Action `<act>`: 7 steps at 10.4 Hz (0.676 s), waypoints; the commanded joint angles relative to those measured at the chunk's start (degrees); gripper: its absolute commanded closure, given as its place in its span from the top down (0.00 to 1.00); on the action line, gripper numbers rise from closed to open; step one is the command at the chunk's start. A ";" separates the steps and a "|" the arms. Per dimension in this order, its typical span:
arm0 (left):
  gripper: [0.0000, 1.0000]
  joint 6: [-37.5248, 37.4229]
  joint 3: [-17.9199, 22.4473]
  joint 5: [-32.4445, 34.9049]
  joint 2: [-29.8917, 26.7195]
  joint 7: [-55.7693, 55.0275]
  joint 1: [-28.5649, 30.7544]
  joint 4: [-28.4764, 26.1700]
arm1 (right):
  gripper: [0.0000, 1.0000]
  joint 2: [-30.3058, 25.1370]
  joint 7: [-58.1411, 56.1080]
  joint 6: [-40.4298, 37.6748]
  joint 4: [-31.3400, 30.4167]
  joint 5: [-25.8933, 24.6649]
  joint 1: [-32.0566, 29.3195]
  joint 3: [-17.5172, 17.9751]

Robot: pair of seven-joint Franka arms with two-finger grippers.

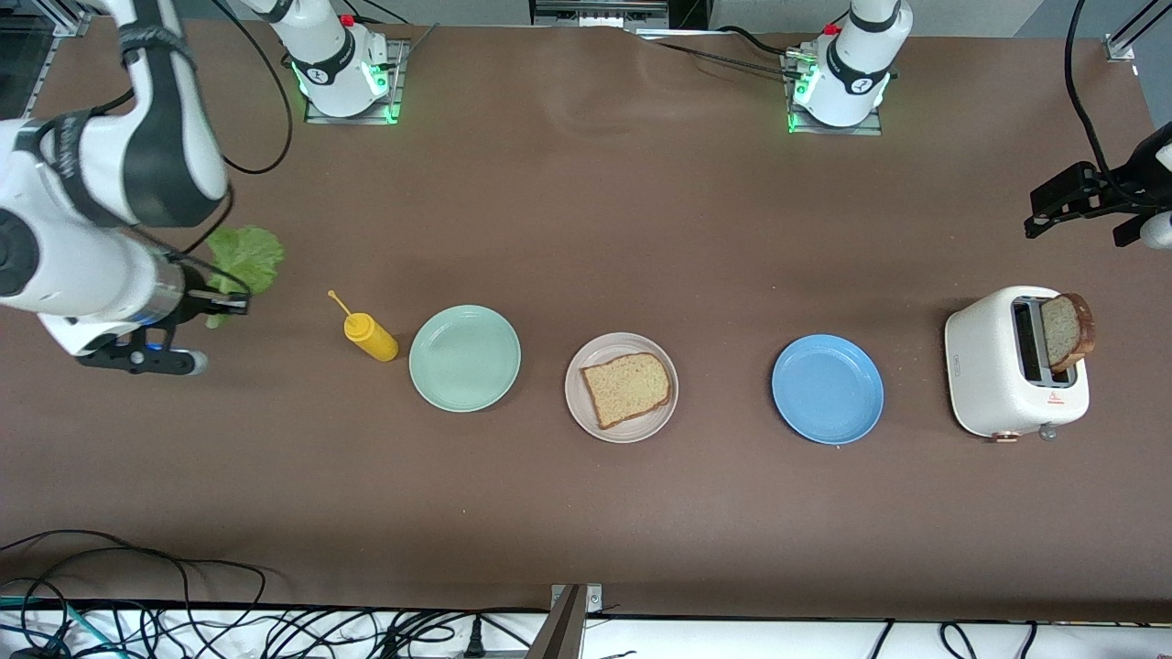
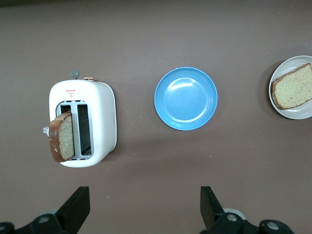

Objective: Make sandwich on beige plate with both arms
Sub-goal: 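Carry the lettuce with the right gripper over the beige plate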

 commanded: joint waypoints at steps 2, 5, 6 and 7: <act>1.00 -0.46 -0.34 0.92 0.25 1.15 0.40 0.67 | 0.00 2.89 18.00 -0.81 5.09 6.90 5.92 1.93; 1.00 -0.46 -0.34 0.92 0.25 1.15 0.40 0.67 | 0.00 10.95 42.23 7.42 12.81 14.47 11.98 2.29; 1.00 -0.46 -0.34 0.92 0.25 1.07 0.40 0.67 | 0.00 13.68 50.67 12.68 13.71 17.71 13.47 2.29; 1.00 -0.46 -0.34 0.92 0.25 1.15 0.49 0.67 | 0.00 15.80 57.45 19.00 13.71 21.75 14.36 2.29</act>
